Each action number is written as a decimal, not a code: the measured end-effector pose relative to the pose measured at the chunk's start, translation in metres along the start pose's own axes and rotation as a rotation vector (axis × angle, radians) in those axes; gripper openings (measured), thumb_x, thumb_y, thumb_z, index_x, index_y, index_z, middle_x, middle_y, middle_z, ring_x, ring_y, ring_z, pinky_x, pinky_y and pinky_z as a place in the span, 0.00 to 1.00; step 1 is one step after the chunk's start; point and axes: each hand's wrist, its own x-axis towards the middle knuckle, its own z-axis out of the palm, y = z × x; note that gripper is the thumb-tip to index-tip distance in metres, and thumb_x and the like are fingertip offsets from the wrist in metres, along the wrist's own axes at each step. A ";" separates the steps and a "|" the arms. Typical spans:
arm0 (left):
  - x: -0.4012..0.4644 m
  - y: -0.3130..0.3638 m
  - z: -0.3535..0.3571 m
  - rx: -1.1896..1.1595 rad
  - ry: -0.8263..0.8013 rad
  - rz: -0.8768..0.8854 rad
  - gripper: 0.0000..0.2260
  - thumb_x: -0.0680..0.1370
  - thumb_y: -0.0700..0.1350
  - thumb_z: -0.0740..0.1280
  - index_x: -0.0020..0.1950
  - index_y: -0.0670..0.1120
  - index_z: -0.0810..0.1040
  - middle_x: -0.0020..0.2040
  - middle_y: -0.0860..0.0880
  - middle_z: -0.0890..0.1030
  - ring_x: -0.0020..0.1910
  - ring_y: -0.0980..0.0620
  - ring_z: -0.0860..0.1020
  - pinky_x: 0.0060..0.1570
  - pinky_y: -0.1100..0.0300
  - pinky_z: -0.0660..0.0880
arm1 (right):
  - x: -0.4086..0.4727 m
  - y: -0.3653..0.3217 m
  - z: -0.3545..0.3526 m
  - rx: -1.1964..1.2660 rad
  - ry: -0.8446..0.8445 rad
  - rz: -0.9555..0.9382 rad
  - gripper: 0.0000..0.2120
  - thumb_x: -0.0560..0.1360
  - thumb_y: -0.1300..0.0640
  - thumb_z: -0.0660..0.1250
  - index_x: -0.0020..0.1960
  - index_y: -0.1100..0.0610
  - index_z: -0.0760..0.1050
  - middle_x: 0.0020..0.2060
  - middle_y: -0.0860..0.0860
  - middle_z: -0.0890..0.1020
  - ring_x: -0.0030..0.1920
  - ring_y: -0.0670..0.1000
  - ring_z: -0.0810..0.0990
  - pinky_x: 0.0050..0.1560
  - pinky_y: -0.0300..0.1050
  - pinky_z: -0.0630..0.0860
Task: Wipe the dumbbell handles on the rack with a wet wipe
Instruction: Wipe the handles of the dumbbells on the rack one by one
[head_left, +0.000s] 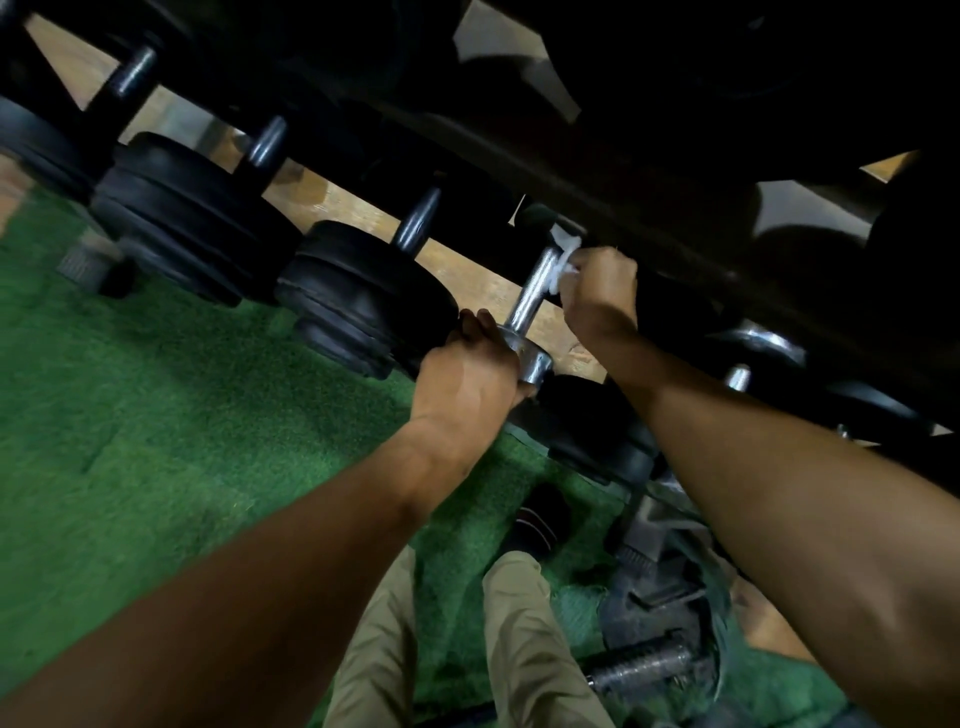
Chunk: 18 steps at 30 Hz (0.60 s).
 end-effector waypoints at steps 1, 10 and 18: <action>0.000 0.000 0.001 0.008 -0.009 0.003 0.44 0.79 0.68 0.62 0.77 0.32 0.59 0.68 0.37 0.74 0.58 0.43 0.80 0.43 0.53 0.77 | 0.004 -0.001 0.002 0.048 -0.003 0.037 0.15 0.80 0.56 0.61 0.58 0.65 0.79 0.55 0.64 0.82 0.58 0.62 0.79 0.60 0.53 0.75; 0.000 0.001 -0.001 -0.012 -0.009 0.008 0.44 0.81 0.65 0.60 0.80 0.31 0.52 0.75 0.33 0.66 0.67 0.40 0.75 0.52 0.50 0.78 | 0.014 -0.001 0.018 0.533 -0.327 0.485 0.07 0.76 0.65 0.70 0.53 0.63 0.82 0.52 0.60 0.85 0.48 0.59 0.86 0.43 0.48 0.83; -0.001 0.002 -0.001 -0.015 -0.003 -0.005 0.43 0.81 0.66 0.60 0.80 0.33 0.53 0.74 0.36 0.68 0.67 0.41 0.75 0.53 0.51 0.77 | 0.009 0.004 0.017 0.784 -0.210 0.425 0.16 0.72 0.70 0.63 0.54 0.57 0.81 0.41 0.58 0.84 0.39 0.52 0.81 0.44 0.46 0.81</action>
